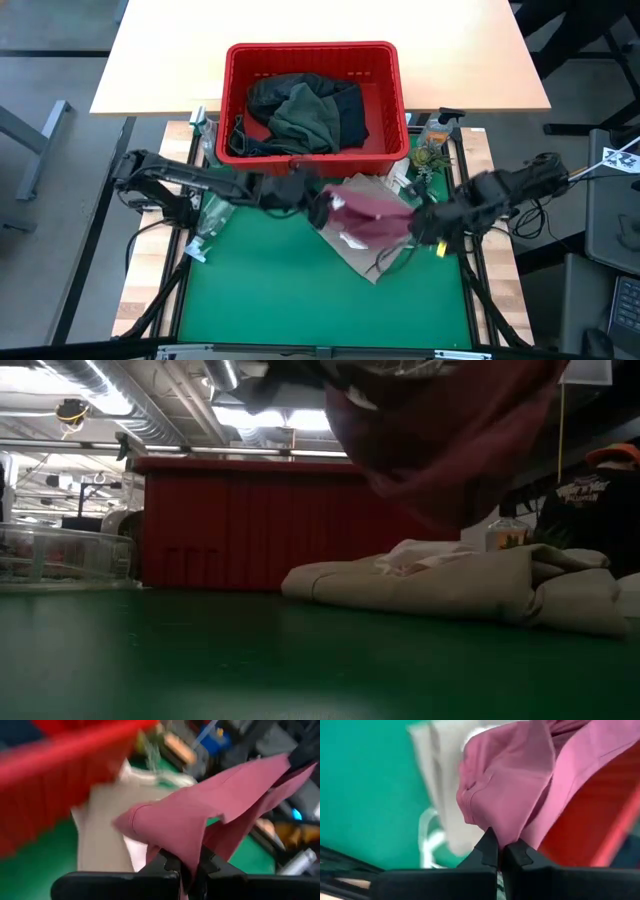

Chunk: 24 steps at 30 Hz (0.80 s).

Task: Fold laundry
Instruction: Fold the pink underwear

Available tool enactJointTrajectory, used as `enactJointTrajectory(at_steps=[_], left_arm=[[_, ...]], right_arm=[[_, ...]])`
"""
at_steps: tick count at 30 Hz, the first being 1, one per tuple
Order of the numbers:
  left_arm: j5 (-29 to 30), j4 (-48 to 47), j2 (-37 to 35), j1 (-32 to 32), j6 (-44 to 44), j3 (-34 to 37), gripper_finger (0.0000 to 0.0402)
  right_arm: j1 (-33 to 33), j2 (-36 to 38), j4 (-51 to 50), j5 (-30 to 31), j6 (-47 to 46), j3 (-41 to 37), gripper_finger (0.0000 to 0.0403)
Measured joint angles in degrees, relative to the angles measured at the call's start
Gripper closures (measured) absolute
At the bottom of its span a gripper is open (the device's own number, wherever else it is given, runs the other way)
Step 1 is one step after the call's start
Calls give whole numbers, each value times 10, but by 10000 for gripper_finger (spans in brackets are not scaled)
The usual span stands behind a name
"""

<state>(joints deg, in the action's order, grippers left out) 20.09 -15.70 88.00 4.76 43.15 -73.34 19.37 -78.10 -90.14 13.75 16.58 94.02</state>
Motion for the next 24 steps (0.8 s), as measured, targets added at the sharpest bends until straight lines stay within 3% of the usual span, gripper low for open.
enactJointTrajectory(at_steps=[6, 11, 15, 24], left_arm=[[-1, 14, 2, -48, -43, 0, 401], [-15, -90, 6, -26, -16, 2, 401], [-10, -142, 11, 7, 17, 26, 401], [-16, -157, 17, 70, 93, 87, 401]], right_arm=[[-81, 47, 4, 83, 62, -31, 402], [-96, 35, 16, -1, 56, -41, 402], [-85, 18, 65, -78, 43, -94, 402], [-16, -38, 149, -114, 48, -201, 402]])
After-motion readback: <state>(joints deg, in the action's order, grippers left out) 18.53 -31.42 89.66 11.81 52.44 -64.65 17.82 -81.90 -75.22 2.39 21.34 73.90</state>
